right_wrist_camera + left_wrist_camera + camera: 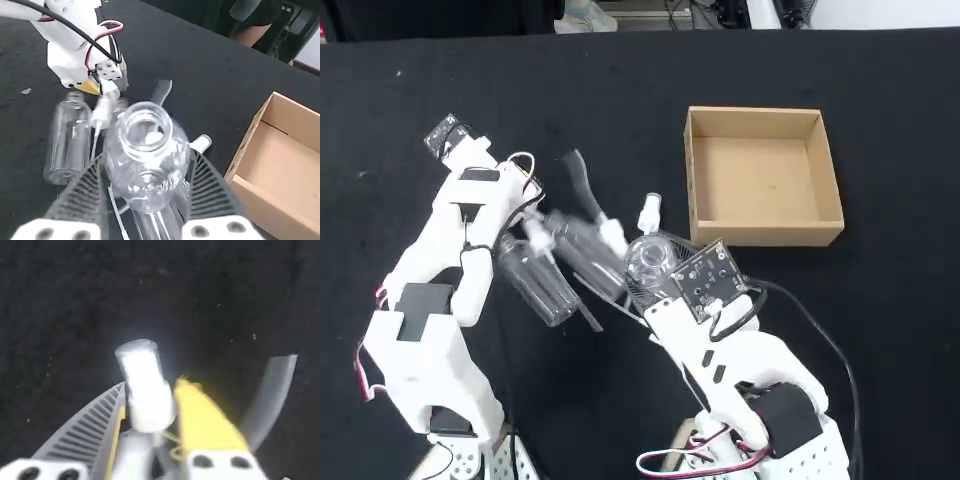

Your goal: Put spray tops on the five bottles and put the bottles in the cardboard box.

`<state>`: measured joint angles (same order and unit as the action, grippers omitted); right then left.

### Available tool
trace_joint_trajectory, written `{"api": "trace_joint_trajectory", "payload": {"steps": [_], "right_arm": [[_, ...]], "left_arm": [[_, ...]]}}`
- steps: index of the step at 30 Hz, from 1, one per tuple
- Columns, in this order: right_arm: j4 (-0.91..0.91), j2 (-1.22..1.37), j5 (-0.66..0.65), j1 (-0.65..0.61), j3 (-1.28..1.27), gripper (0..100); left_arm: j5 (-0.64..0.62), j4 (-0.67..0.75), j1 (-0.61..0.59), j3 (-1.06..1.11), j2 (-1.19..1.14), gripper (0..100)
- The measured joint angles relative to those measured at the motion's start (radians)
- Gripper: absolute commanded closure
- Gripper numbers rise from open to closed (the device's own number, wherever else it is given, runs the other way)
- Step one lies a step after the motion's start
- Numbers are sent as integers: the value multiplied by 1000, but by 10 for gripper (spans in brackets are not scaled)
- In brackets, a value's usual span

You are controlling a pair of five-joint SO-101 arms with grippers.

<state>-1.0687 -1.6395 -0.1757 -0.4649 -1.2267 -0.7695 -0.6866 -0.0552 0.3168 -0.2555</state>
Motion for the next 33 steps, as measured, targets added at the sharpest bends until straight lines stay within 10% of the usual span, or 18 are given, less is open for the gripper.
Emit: {"api": "trace_joint_trajectory", "payload": {"steps": [14,21,33], "right_arm": [[0,0,0,0,0,988],[0,0,0,0,0,988],[0,-2,0,0,-18,988]], "left_arm": [[5,2,-117,-213,-75,966],[72,-235,-281,-509,-41,966],[1277,-646,-551,-598,-83,968]]}}
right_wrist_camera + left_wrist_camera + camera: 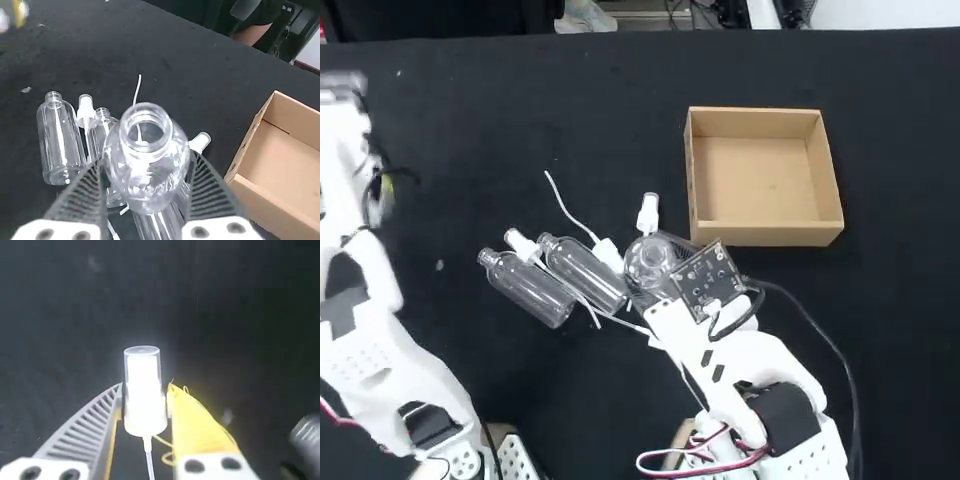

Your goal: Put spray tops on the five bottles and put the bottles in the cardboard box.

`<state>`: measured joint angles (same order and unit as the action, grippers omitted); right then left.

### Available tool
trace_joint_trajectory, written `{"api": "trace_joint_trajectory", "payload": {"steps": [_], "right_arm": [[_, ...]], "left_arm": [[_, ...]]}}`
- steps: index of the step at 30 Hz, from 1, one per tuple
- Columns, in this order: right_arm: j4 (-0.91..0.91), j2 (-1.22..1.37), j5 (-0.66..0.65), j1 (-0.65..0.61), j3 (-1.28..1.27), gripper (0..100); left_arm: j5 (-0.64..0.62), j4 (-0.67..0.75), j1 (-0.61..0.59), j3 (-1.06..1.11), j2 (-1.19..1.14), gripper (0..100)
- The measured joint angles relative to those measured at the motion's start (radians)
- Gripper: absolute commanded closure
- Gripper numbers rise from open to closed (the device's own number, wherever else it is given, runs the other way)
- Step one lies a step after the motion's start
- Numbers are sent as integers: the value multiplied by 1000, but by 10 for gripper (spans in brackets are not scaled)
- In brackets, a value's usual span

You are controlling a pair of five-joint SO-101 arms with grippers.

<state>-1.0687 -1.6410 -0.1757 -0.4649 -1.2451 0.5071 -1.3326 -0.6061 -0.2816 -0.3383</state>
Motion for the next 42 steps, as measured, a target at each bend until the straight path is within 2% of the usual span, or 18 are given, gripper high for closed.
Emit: {"api": "trace_joint_trajectory", "payload": {"steps": [4,7,10,15,20,26,36,42], "right_arm": [[0,3,0,0,0,988],[0,3,0,0,0,988],[0,3,2,0,0,988],[0,3,2,0,0,988],[0,3,2,0,0,988],[0,3,2,0,0,988],[0,3,2,0,0,988],[0,3,2,0,0,988]], "left_arm": [[218,-17,-123,14,-78,966],[304,-15,-218,14,-140,958],[351,-14,-270,14,-180,881],[370,-8,-315,12,-229,773],[417,-14,-338,8,-233,773],[451,-123,-334,-51,-250,773],[456,-147,-328,-170,-364,773],[407,-235,-292,-244,-377,773]]}}
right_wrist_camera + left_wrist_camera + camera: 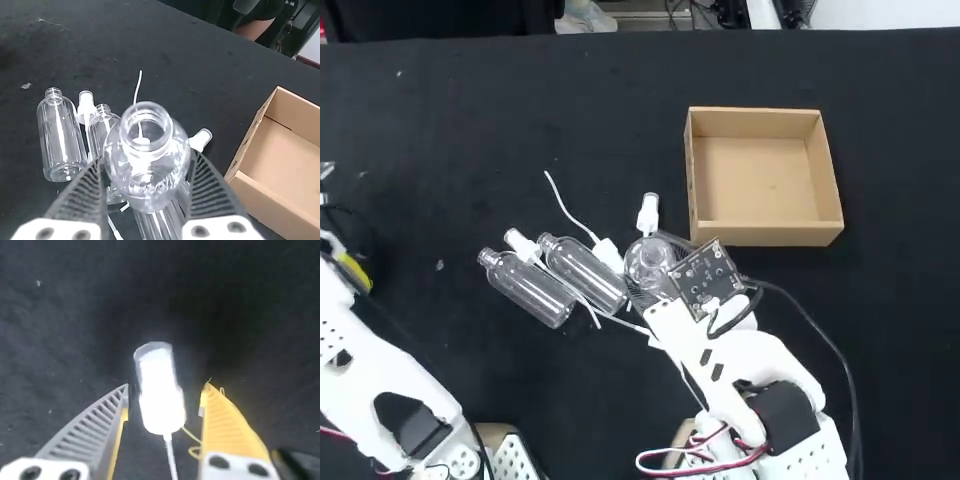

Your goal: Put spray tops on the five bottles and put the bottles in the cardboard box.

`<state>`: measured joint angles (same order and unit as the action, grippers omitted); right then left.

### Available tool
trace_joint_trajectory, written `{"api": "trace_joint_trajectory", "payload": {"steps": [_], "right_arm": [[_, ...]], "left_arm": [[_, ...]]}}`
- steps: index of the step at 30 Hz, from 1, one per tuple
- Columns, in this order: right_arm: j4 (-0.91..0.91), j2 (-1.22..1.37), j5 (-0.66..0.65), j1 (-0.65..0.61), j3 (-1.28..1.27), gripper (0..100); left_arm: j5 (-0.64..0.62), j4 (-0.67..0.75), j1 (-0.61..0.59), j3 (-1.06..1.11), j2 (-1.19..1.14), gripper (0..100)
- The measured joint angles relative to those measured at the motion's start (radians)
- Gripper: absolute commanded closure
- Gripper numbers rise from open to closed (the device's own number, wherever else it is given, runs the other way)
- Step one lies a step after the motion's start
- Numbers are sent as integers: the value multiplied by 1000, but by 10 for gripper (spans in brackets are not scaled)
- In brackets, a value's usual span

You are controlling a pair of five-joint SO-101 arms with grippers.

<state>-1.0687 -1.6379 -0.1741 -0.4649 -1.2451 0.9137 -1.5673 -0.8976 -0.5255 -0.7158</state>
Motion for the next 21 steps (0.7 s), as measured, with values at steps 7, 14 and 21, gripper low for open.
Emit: {"api": "trace_joint_trajectory", "payload": {"steps": [7,14,21], "right_arm": [[0,0,0,0,0,988],[0,0,0,0,0,988],[0,0,0,0,0,988]], "left_arm": [[-46,-41,23,-71,-12,773],[-46,-41,28,-71,-31,773],[0,-44,26,-97,-104,778]]}}
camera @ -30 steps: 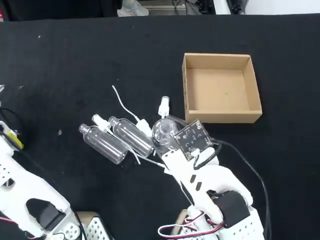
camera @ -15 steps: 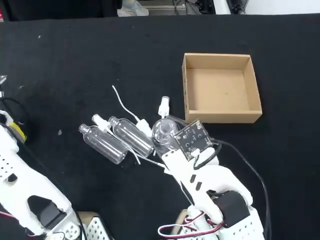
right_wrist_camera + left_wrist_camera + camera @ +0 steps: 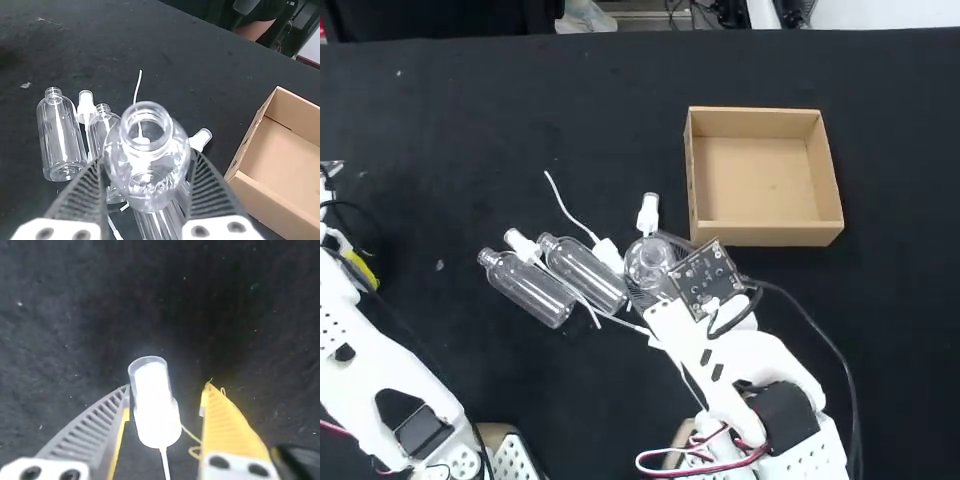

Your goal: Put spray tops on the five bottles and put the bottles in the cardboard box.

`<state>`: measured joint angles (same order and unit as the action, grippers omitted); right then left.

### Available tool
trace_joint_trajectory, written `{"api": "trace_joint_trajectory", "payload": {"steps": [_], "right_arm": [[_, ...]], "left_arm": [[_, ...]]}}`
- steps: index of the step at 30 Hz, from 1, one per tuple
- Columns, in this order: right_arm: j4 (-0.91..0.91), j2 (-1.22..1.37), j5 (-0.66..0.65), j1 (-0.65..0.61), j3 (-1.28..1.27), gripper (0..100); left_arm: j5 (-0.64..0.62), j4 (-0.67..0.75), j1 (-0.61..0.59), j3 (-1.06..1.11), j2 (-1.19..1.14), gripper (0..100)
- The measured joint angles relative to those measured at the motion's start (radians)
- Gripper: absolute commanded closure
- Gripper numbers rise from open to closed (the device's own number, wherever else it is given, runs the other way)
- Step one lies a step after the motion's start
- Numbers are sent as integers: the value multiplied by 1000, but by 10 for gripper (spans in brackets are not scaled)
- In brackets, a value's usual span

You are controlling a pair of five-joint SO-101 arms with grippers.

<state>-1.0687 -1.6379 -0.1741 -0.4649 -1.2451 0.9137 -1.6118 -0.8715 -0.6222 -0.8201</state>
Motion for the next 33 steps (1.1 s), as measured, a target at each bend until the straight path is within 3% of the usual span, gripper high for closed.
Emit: {"api": "trace_joint_trajectory", "payload": {"steps": [5,7,18,25,33], "right_arm": [[0,0,0,0,0,988],[0,0,0,0,0,988],[0,0,0,0,0,988],[0,0,0,0,0,988],[20,-2,0,0,-3,988]], "left_arm": [[5,-49,0,-44,-9,985],[5,-101,3,-69,-11,938],[-133,-130,5,-38,107,970],[-166,-123,94,376,399,970],[-210,199,172,954,881,970]]}}
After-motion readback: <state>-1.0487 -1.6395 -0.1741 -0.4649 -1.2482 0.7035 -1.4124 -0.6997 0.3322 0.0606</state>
